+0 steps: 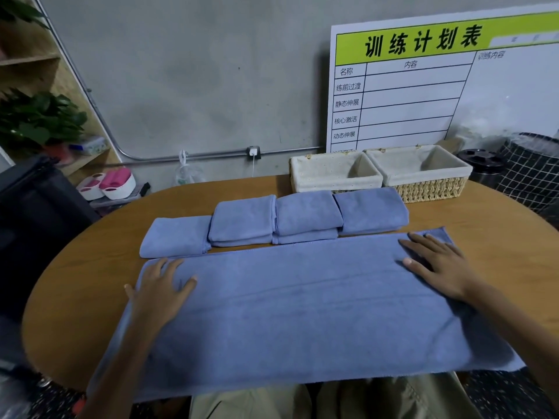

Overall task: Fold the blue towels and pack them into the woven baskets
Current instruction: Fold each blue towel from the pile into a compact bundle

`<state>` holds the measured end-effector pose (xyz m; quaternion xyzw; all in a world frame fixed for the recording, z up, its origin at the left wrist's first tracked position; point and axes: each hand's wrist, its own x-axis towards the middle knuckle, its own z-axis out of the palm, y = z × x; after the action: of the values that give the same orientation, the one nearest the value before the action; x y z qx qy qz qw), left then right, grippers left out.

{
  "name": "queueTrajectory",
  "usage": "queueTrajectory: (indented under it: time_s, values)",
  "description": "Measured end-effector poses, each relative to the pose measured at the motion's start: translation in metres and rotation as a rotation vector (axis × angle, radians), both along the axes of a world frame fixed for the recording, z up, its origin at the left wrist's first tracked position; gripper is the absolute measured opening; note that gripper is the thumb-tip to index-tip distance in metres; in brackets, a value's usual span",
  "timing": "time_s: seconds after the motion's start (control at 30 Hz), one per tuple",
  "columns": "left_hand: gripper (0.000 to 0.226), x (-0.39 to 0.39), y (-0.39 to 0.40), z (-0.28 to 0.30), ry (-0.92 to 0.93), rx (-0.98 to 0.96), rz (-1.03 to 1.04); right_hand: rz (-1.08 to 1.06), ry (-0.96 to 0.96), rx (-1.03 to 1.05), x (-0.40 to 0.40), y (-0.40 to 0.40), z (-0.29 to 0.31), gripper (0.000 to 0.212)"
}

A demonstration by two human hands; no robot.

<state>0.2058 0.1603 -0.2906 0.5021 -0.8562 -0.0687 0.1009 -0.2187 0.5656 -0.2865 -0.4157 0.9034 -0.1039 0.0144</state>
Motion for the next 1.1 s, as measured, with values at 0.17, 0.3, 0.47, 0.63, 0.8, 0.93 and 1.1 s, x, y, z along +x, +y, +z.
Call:
queueTrajectory:
  time_s: [0.17,0.3,0.47,0.63,0.8,0.93,1.1]
  values:
    - [0.053,-0.002,0.003,0.001,0.016,-0.011,0.013,0.009,0.018,0.001,0.002,0.001,0.002,0.087]
    - [0.041,0.001,0.010,0.000,0.277,-0.325,-0.219,0.056,0.201,-0.223,0.011,0.003,0.007,0.077]
    - [0.042,-0.033,0.075,0.000,0.498,-0.078,-0.487,0.260,0.192,-0.422,0.067,-0.022,0.021,0.051]
    - [0.079,-0.074,0.098,-0.015,0.021,-0.061,-0.466,0.328,0.029,-0.139,0.111,-0.067,0.004,0.073]
    - [0.073,-0.072,0.092,-0.012,0.090,-0.053,-0.501,0.283,0.004,-0.076,0.107,-0.069,-0.003,0.089]
    - [0.025,-0.057,0.107,-0.005,0.490,-0.245,-0.675,0.392,0.128,-0.365,0.116,-0.054,0.002,0.046]
    - [0.002,-0.058,0.147,0.001,0.514,-0.126,-0.945,0.512,0.152,-0.387,0.132,-0.048,-0.002,0.032]
